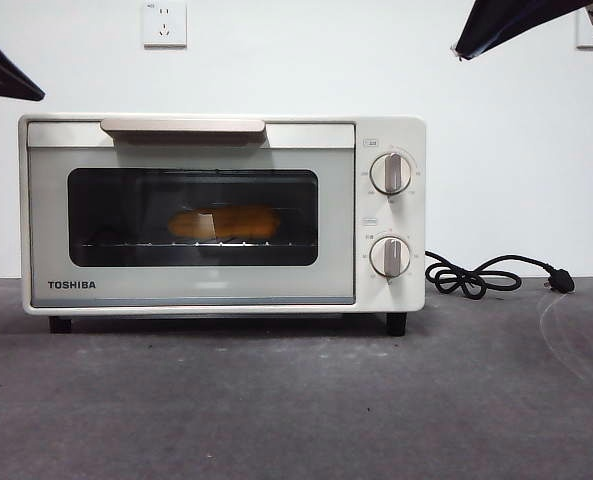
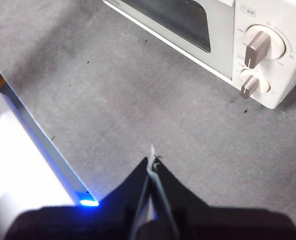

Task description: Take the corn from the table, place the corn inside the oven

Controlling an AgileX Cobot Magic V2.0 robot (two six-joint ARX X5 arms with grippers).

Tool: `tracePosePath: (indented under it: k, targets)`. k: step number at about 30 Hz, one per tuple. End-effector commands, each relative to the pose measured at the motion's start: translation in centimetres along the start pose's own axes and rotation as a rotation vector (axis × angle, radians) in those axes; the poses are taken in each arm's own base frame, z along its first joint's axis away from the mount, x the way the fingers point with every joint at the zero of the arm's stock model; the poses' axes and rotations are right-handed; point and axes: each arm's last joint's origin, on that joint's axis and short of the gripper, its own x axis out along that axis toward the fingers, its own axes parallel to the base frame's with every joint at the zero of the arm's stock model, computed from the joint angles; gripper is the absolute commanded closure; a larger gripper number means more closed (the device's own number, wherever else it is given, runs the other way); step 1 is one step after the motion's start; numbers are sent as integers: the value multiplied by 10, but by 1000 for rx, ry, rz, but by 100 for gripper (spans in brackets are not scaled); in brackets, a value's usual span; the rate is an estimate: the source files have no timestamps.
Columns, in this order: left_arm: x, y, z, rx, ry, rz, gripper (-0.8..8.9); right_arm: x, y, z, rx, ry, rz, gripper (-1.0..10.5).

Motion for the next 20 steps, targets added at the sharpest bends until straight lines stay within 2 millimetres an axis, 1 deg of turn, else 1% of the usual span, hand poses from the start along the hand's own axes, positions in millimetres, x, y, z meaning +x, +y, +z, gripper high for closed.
tracePosePath:
  k: [1,6,8,11,14,16,20]
  targets:
    - [-5,-24,-7,101,3,113,821,0,0,1,-8,-4,3,959]
    - [-18,-69,-25,213,-50,320,821,0,0,1,-7,-4,4,959]
    - [-23,-87,-34,255,-85,377,821,0,0,1,-7,-4,4,959]
    - [-29,-109,-47,308,-126,422,821,0,0,2,-9,-4,5,959]
    - [-32,-126,-61,341,-141,440,821,0,0,2,-9,-3,6,959]
    - [-31,-133,-69,358,-136,463,821,0,0,1,-9,-3,6,959]
    - [-24,-139,-86,366,-119,487,821,0,0,1,-8,-4,12,959]
